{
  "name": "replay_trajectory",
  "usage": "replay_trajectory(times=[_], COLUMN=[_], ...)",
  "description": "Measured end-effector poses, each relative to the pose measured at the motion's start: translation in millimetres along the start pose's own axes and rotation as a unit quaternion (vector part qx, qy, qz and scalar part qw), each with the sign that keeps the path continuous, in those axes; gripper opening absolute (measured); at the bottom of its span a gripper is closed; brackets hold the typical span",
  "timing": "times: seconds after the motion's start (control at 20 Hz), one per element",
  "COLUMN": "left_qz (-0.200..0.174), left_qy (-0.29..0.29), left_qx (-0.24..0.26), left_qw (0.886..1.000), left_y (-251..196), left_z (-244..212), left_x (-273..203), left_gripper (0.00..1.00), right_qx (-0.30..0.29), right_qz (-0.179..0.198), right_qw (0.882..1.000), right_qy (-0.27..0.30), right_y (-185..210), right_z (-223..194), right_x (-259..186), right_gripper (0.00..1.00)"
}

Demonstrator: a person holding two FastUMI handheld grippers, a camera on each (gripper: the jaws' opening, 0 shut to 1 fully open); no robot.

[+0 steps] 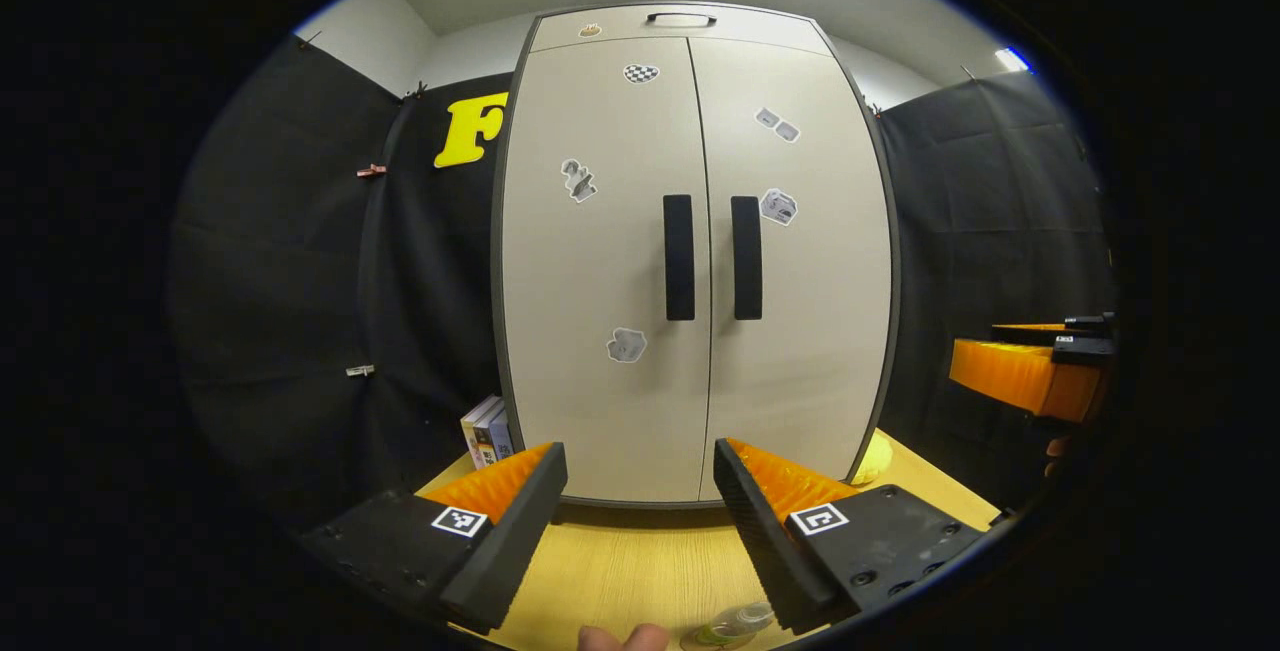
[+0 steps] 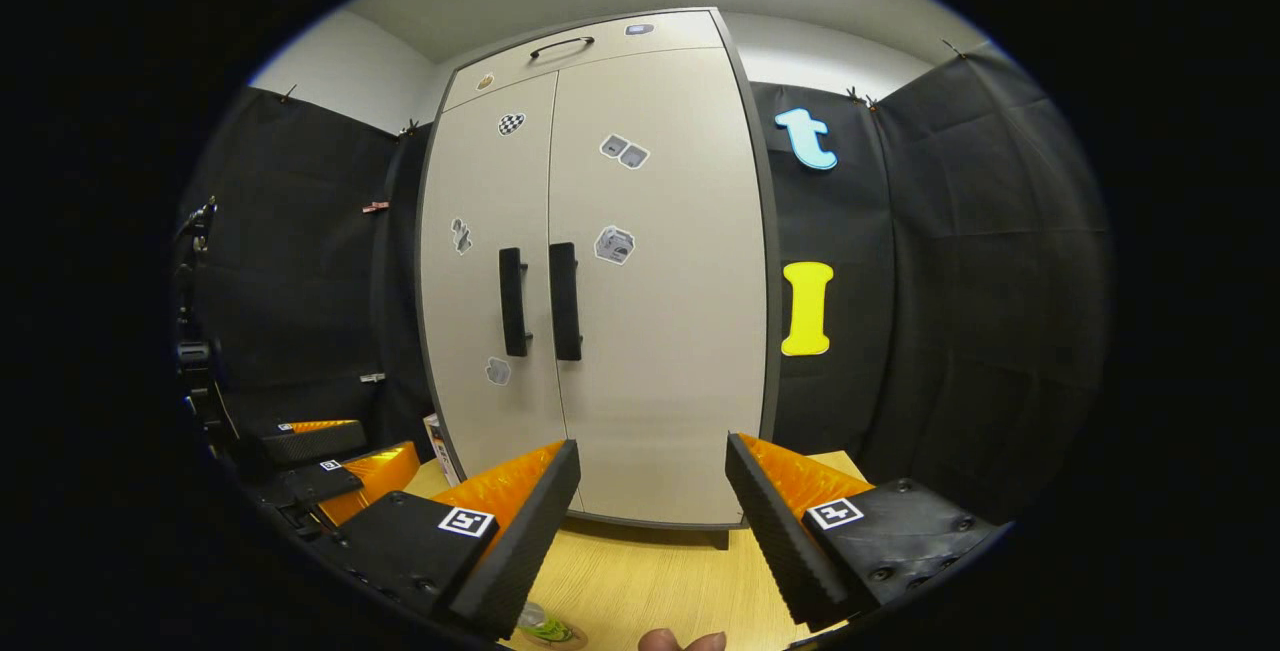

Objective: Grasp the bottle in the cabinet with the left hand and place it on the coaster, then close the right door with the right hand and the left door with the left hand.

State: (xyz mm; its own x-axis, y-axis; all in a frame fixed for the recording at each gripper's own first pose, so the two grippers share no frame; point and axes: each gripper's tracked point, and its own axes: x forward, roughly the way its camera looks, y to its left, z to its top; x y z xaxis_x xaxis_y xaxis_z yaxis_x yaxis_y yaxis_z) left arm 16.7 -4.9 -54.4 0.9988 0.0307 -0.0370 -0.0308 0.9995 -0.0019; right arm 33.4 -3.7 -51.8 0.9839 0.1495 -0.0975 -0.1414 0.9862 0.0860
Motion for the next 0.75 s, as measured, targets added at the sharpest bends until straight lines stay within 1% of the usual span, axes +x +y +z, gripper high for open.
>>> replay_trajectory(times=[0.1,0.15,0.2,0.25,0.75], left_qz=[-0.002,-0.002,-0.003,-0.003,-0.004], left_qy=[0.002,0.001,0.001,0.001,0.005], left_qx=[0.0,0.0,0.0,0.0,0.0], left_qw=[1.0,1.0,1.0,1.0,1.0], left_y=[-1.0,-0.6,-0.9,-1.2,-0.5], left_z=[-1.8,-1.4,-1.2,-2.3,-6.4], left_x=[1.4,2.4,3.4,4.2,9.4], left_gripper=[0.94,0.94,0.94,0.94,0.94], right_qx=[0.0,-0.001,-0.002,-0.001,0.0], right_qz=[0.0,-0.001,-0.002,-0.002,-0.01], right_qw=[1.0,1.0,1.0,1.0,1.0], right_qy=[0.0,-0.001,0.0,0.0,0.006], right_y=[-0.4,-1.3,-1.9,-1.7,-7.9], right_z=[-0.1,-0.2,-0.5,-1.8,-7.6], right_x=[1.1,2.1,2.9,3.3,8.5], right_gripper=[0.97,1.0,1.0,0.97,0.97])
